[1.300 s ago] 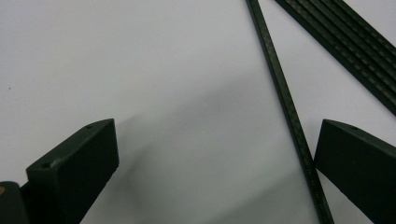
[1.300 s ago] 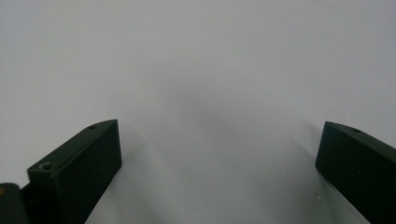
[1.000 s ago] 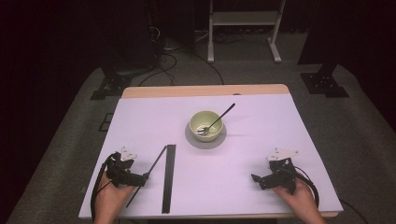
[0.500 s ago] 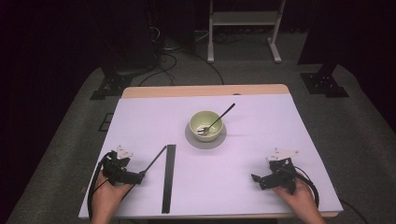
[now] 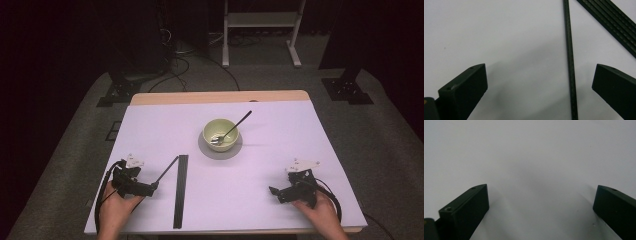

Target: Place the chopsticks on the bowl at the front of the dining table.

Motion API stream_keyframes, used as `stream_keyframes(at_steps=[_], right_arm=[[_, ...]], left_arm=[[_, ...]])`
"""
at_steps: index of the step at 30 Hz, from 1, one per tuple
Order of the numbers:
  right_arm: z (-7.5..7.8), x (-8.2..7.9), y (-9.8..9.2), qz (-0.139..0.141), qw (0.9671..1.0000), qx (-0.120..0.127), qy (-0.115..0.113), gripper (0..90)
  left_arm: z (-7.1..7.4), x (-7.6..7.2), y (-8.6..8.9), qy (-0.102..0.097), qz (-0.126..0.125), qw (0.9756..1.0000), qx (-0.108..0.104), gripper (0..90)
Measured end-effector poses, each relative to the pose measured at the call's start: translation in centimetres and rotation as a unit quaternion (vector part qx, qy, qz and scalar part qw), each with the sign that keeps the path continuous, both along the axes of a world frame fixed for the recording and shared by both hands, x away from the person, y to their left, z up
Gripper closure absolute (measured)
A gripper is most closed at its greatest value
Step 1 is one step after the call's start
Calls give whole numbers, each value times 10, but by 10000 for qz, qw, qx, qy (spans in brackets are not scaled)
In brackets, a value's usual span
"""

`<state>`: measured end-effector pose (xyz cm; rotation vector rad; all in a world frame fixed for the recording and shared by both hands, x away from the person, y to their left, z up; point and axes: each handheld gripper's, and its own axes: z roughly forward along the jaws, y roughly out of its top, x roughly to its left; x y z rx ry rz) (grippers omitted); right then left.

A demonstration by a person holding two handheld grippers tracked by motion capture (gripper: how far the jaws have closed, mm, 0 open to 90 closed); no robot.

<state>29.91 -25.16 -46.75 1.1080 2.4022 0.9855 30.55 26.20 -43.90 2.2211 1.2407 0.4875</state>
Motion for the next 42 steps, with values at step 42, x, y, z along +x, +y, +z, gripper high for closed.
stream_keyframes(at_steps=[42], right_arm=[[0,0,0,0,10000,1,3,0]], left_arm=[[17,21,-22,27,-552,9981,-273,0]])
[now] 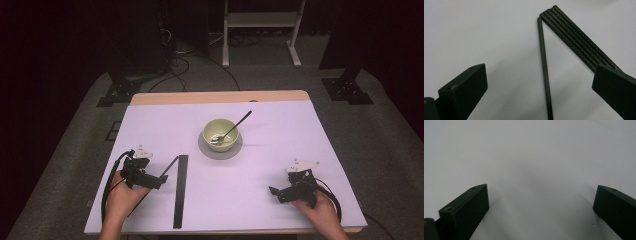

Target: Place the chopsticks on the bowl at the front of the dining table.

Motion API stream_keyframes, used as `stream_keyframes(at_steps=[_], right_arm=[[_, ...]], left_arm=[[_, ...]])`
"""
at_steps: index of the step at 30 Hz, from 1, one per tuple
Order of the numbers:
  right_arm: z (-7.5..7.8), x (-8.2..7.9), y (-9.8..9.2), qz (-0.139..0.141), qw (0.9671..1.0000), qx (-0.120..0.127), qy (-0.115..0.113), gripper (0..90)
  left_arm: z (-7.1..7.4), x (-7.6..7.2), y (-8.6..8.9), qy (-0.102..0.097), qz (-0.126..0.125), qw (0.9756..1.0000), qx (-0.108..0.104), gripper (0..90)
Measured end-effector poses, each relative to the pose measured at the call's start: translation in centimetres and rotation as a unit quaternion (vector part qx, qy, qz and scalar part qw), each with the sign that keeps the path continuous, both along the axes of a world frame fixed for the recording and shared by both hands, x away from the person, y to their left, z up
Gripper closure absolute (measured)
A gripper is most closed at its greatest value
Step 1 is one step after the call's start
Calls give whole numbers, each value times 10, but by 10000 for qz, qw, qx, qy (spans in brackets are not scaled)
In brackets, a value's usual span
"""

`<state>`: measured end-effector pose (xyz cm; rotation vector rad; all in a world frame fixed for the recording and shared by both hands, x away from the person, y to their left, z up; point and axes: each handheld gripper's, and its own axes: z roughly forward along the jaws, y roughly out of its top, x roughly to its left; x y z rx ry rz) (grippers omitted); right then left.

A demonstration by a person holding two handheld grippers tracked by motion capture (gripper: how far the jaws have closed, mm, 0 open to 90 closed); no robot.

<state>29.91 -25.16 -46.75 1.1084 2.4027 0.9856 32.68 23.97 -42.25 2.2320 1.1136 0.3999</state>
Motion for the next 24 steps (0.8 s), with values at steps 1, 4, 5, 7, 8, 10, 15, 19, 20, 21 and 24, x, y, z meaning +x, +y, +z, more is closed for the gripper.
stream_keyframes(at_steps=[1,4,5,7,8,10,15,19,20,21,24], right_arm=[[0,0,0,0,10000,0,0,0],[0,0,0,0,10000,-1,-4,0],[0,0,0,1,10000,2,-4,0],[0,0,0,1,10000,-2,-4,0],[0,0,0,0,10000,0,-3,0],[0,0,0,0,10000,2,-3,0],[0,0,0,1,10000,2,-2,0],[0,0,0,-1,10000,0,0,0],[0,0,0,-1,10000,0,0,0],[0,0,0,2,10000,-3,-3,0],[0,0,0,0,10000,-1,-3,0]], left_arm=[[0,0,0,0,0,10000,0,0],[3,2,-2,-9,-32,10000,20,0],[4,4,-4,-13,-45,10000,2,0],[5,5,-5,-33,-58,10000,-9,0],[5,6,-5,-46,-67,10000,-22,0],[5,7,-6,-42,-66,9999,-68,0],[3,10,-8,14,-104,9999,-72,0],[3,16,-11,87,-171,9998,-12,0],[3,16,-11,87,-171,9998,-12,0],[3,18,-12,115,-191,9997,-23,0],[5,23,-15,81,-328,9994,-68,23]])
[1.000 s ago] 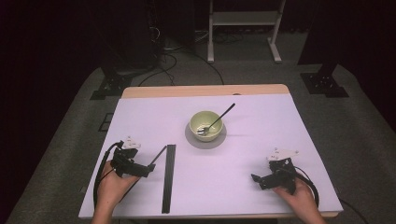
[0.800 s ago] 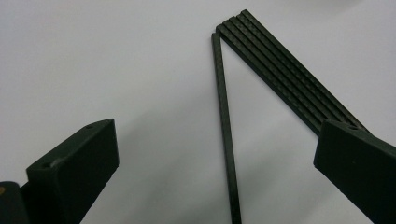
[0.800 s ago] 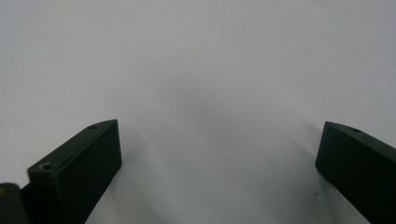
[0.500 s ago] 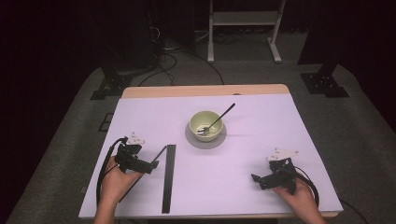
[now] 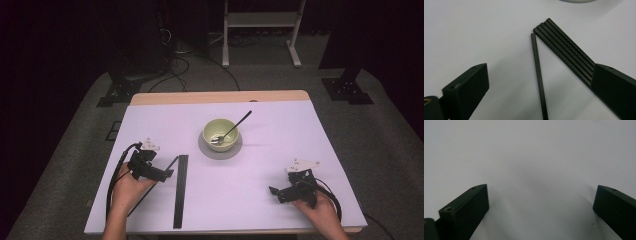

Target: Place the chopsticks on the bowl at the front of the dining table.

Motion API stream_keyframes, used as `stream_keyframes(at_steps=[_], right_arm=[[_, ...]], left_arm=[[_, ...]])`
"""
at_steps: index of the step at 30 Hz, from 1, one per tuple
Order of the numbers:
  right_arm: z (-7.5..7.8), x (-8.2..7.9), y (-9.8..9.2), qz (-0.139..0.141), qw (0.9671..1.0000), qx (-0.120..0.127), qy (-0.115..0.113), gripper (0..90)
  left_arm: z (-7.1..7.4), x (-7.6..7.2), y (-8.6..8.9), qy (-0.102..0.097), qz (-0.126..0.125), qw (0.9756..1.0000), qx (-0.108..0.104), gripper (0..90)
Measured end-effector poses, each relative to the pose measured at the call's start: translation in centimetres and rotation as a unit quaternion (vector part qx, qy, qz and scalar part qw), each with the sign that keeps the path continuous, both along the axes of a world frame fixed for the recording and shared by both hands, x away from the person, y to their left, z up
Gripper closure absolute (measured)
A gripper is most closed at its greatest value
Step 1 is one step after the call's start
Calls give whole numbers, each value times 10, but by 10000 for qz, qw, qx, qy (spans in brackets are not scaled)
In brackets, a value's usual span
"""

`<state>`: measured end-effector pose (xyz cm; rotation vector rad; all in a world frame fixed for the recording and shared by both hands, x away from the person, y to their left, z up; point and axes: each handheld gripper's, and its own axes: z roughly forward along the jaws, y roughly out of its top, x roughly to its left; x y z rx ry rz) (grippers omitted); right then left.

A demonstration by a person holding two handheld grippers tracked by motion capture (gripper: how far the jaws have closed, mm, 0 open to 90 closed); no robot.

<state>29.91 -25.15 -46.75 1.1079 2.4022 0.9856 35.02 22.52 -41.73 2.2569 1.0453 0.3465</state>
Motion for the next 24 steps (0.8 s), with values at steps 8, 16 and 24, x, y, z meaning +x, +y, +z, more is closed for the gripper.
stream_keyframes(at_steps=[8,16,24], right_arm=[[0,0,0,0,10000,0,0,0],[0,0,0,1,10000,-1,0,0],[0,0,0,0,10000,-3,-2,0]], left_arm=[[2,4,-3,168,-153,9997,51,134],[0,7,-4,304,-201,9992,137,330],[1,8,-1,521,-114,9984,179,472]])
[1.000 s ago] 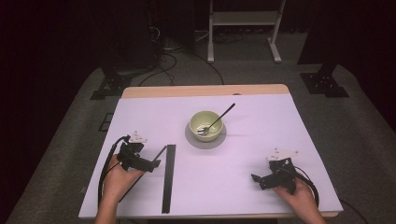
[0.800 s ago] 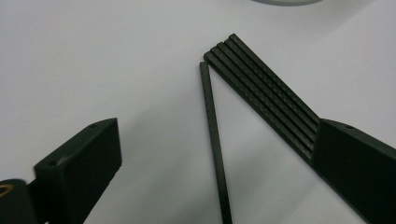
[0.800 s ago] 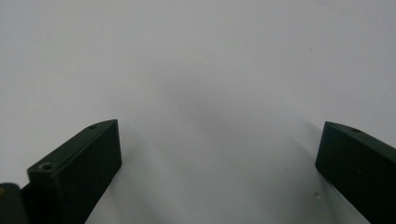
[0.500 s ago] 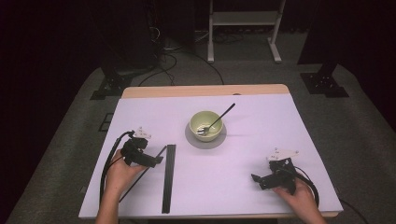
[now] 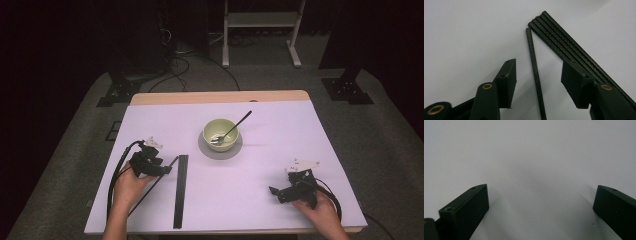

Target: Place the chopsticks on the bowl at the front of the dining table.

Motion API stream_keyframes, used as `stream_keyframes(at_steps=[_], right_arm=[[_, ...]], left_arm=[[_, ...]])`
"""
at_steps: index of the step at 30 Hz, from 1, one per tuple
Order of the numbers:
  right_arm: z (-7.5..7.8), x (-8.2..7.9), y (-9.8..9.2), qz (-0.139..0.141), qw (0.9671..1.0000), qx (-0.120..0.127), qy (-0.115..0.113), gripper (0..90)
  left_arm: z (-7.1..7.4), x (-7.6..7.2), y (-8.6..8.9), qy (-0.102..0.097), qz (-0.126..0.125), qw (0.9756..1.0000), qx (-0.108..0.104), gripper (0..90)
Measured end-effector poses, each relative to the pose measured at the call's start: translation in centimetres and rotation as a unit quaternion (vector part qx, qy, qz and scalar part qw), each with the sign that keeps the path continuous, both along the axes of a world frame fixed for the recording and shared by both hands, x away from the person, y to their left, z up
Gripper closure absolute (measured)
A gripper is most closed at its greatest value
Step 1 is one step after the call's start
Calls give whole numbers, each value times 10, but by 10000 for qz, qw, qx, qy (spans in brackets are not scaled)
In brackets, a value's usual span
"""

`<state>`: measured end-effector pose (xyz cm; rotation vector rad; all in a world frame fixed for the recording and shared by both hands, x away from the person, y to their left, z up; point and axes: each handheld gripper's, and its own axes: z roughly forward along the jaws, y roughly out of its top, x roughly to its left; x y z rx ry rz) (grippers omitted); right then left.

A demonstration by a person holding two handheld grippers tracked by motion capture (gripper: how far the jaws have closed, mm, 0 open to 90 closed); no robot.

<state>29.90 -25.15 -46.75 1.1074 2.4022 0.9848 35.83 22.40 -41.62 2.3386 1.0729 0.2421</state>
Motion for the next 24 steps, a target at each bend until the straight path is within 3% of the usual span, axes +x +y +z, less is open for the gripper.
stream_keyframes(at_steps=[15,24], right_arm=[[0,0,0,0,10000,1,1,0],[0,0,0,2,10000,2,1,0]], left_arm=[[-2,1,-2,233,-7,9996,173,666],[-5,1,-4,381,99,9989,258,711]])
